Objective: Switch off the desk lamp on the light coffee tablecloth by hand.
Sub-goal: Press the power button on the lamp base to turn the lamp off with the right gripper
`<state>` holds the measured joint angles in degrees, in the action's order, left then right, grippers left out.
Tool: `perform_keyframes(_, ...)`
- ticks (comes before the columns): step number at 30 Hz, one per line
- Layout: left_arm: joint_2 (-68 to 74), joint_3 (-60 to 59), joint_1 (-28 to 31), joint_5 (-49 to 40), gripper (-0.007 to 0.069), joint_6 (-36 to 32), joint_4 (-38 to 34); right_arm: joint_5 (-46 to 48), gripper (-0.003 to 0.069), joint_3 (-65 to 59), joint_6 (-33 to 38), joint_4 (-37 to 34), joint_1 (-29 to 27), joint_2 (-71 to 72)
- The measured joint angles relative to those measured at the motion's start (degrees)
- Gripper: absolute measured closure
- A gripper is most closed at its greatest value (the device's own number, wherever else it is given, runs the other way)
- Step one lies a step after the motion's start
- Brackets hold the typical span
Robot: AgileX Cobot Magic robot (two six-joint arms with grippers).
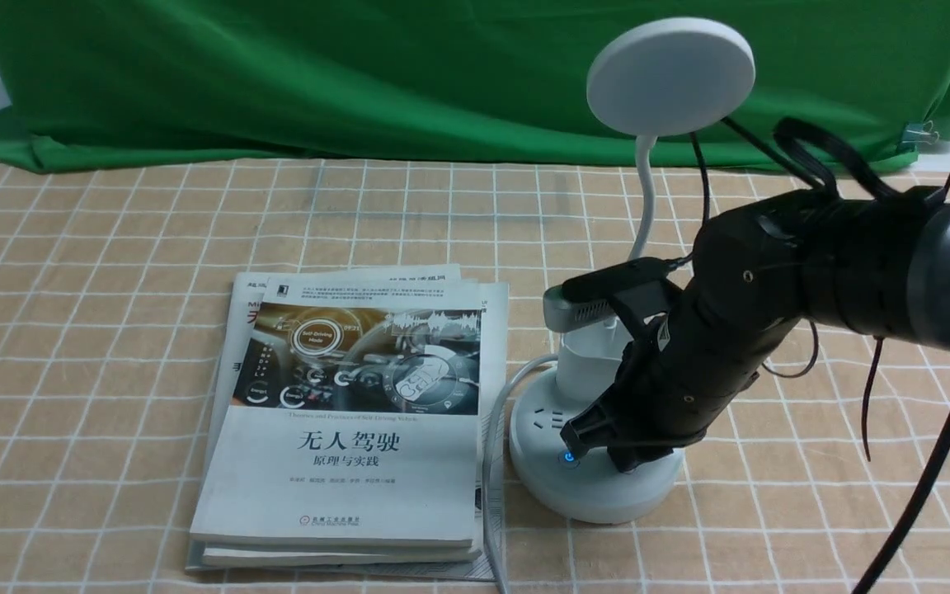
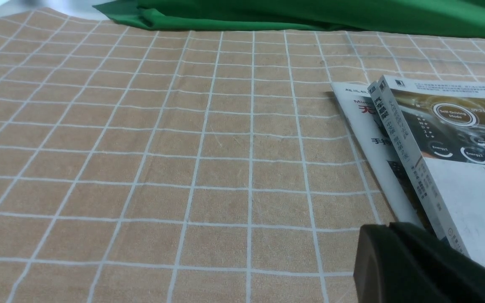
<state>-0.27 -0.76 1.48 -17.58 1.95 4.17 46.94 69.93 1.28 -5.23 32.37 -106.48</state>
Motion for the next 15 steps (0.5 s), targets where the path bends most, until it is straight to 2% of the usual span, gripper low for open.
perform_keyframes(15,0.0,0.0,0.0,0.0,0.0620,0.0,0.0,0.2,0.0612,-1.7,-0.1,0.1,0.3,6.3)
